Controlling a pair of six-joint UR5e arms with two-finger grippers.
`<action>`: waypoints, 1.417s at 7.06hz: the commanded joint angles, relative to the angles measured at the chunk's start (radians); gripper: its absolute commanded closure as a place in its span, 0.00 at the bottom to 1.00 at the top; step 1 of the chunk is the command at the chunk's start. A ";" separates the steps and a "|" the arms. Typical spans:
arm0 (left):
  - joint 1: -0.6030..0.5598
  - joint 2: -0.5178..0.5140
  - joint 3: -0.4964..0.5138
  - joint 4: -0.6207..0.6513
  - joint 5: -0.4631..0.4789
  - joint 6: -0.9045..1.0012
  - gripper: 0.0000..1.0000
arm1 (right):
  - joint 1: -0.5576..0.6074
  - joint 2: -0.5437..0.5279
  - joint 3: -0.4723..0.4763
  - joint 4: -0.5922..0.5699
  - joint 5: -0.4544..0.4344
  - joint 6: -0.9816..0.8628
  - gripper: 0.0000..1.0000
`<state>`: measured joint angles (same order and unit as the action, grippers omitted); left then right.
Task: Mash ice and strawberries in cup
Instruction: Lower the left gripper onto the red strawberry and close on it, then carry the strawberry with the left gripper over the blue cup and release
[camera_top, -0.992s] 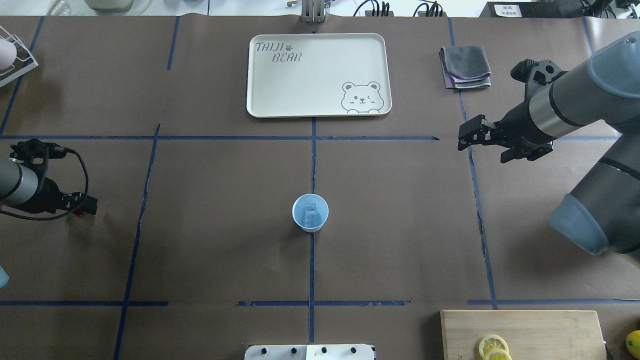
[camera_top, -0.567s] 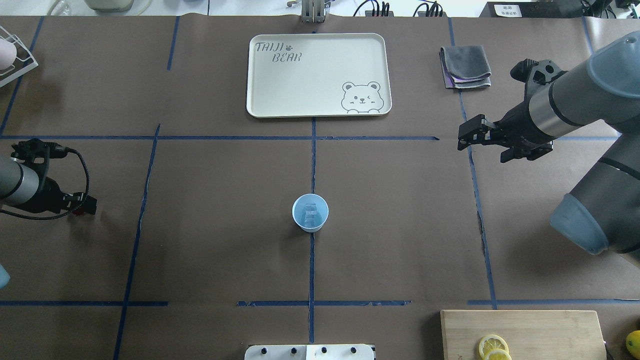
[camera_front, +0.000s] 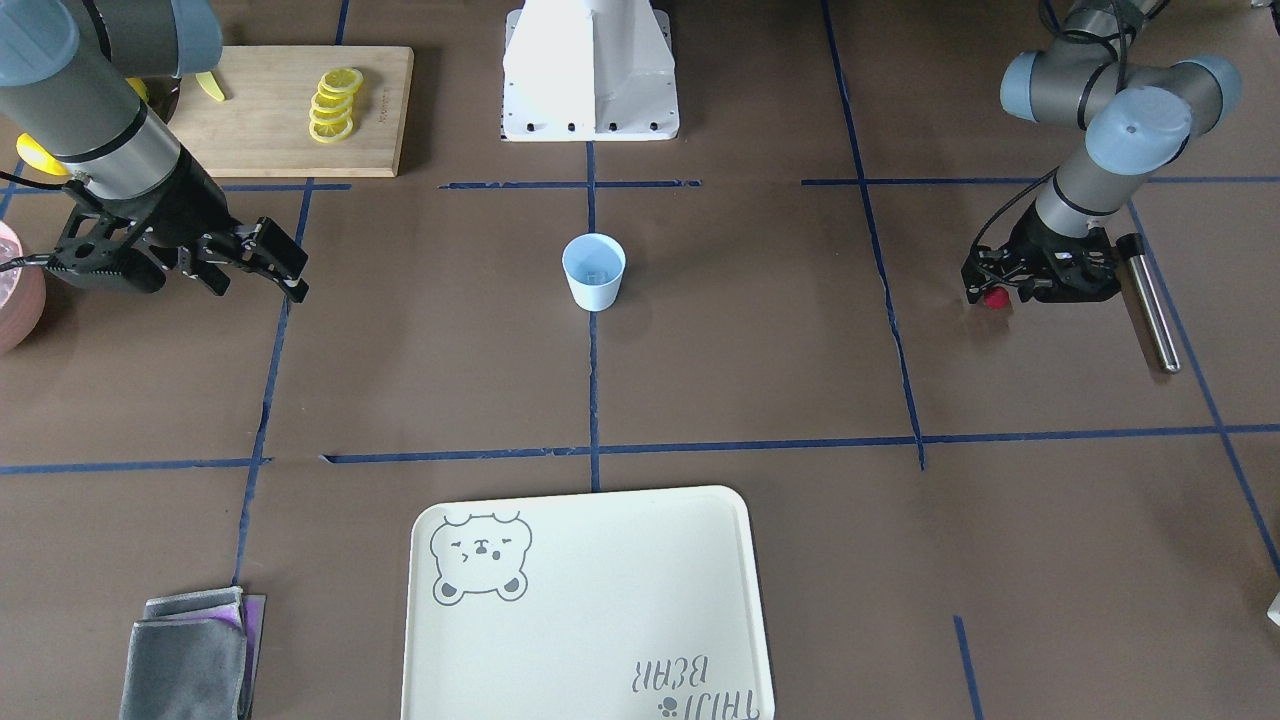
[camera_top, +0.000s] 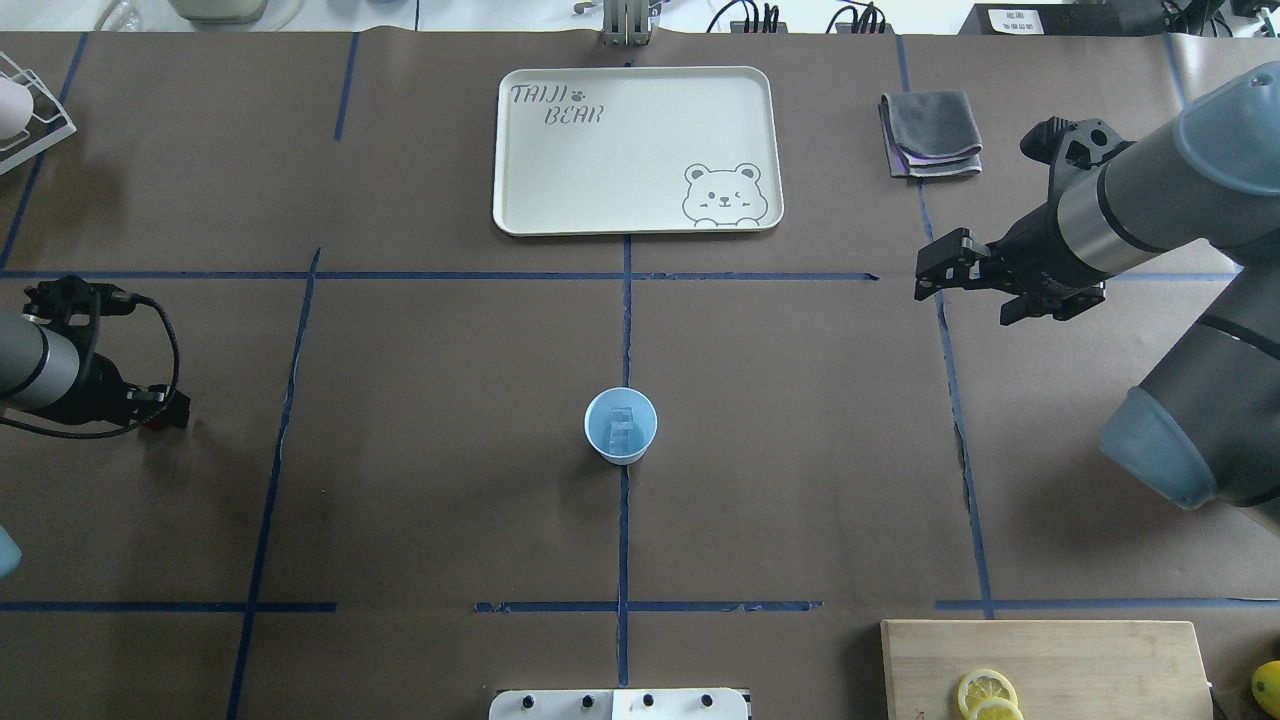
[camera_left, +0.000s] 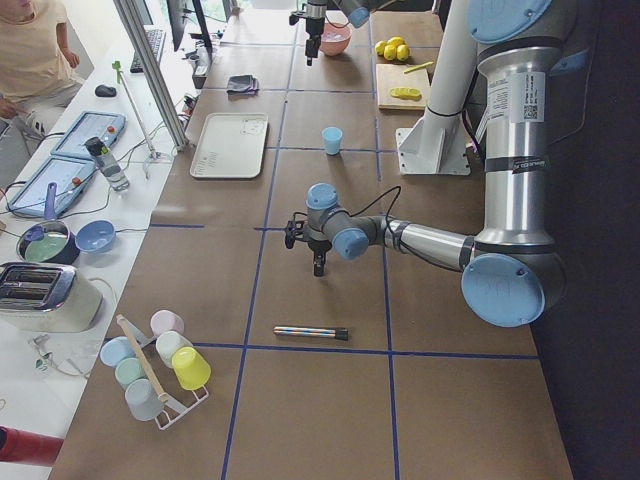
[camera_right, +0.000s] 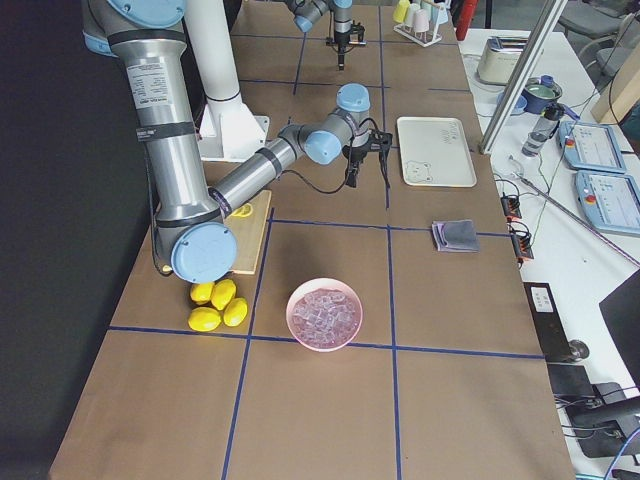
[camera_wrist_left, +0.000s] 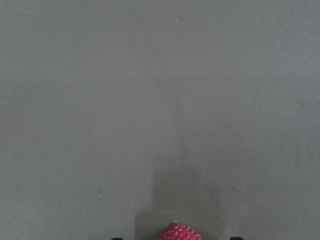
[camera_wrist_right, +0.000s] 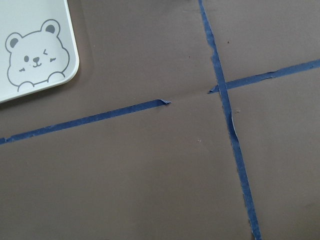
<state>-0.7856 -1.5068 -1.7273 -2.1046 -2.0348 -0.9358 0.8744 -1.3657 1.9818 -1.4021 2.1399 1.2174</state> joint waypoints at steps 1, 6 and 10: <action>-0.001 -0.001 0.000 0.000 0.001 0.002 0.62 | 0.000 0.000 0.000 0.000 0.000 0.001 0.01; 0.053 -0.211 -0.125 0.014 0.022 -0.269 1.00 | 0.005 -0.003 0.012 0.000 0.001 0.002 0.01; 0.245 -0.527 -0.138 0.047 0.059 -0.595 1.00 | 0.053 -0.010 0.009 0.000 0.011 -0.015 0.01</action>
<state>-0.5812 -1.9607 -1.8696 -2.0761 -1.9983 -1.4845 0.9068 -1.3727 1.9927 -1.4020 2.1461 1.2132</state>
